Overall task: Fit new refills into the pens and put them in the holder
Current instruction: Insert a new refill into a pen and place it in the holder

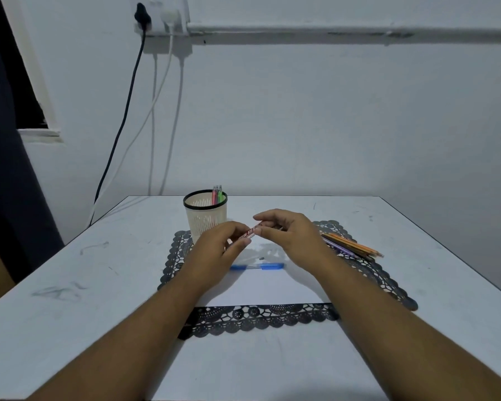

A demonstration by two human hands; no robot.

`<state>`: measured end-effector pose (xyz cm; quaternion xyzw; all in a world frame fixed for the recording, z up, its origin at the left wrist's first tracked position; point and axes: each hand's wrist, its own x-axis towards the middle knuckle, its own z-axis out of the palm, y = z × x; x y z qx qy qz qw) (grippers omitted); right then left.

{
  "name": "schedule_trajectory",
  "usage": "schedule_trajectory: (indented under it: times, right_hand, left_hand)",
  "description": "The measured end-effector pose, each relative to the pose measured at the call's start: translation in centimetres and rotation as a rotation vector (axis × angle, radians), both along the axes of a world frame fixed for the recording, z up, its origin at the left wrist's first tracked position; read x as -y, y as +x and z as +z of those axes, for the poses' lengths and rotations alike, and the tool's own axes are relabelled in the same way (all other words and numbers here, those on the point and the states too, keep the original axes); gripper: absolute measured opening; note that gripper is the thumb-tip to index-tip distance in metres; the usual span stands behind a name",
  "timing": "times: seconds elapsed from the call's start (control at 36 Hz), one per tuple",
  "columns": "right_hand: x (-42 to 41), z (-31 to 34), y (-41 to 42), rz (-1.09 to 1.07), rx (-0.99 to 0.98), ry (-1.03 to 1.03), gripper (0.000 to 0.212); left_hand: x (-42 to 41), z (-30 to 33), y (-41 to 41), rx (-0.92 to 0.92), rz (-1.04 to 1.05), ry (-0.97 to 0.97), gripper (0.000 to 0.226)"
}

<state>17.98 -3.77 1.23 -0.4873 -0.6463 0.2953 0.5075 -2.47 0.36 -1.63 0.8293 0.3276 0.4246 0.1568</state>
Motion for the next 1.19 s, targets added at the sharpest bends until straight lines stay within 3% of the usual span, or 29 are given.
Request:
schedule_trajectory:
  times: [0.19,0.31,0.56,0.67,0.75,0.94,1.19]
  right_hand:
    - [0.3,0.3,-0.5,0.017,-0.078,0.002,0.012]
    - [0.4,0.3,-0.4,-0.019,-0.129,0.002,0.024]
    - [0.4,0.3,-1.0,-0.019,-0.205,-0.19,0.015]
    - [0.4,0.2,-1.1,-0.025,-0.329,-0.281,0.013]
    - [0.4,0.2,-1.0,0.003,-0.454,-0.362,0.011]
    - [0.2,0.3,-1.1,0.164,-0.777,-0.603,0.01]
    - [0.0,0.0,-1.7,0.163,-0.915,-0.662,0.01]
  left_hand:
    - [0.1,0.2,-0.2,0.048,-0.015,-0.047,0.011]
    - [0.4,0.2,0.0,0.024,-0.028,-0.034,0.011]
    - [0.4,0.2,-0.2,-0.056,0.13,0.106,0.019]
    - [0.3,0.3,-0.2,-0.055,0.159,0.165,0.021]
    - [0.9,0.7,-0.1,0.039,0.141,0.121,0.024]
    - [1.6,1.9,0.1,0.48,-0.06,-0.192,0.023]
    - [2.0,2.1,0.4,0.484,-0.104,-0.205,0.021]
